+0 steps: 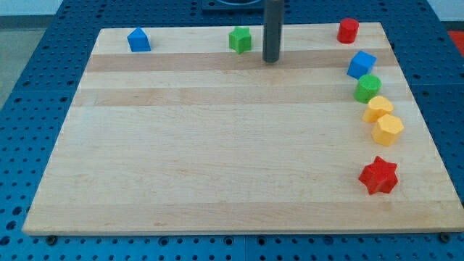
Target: Push red circle to top center of the board
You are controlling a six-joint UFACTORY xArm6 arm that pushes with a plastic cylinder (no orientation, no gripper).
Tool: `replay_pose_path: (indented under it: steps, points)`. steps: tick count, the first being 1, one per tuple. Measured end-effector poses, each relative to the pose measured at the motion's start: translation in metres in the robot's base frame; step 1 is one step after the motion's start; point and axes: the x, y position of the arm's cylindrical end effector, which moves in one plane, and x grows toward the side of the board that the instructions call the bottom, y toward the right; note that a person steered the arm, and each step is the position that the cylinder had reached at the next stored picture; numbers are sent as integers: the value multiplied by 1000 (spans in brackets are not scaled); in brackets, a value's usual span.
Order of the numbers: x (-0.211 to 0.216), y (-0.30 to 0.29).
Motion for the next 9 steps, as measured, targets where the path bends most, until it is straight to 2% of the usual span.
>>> replay_pose_path:
  steps: [3,5,6,7,9]
  points:
    - [-9,141]
    - [-51,211]
    - [-74,214]
    - [-79,198]
    - [-73,129]
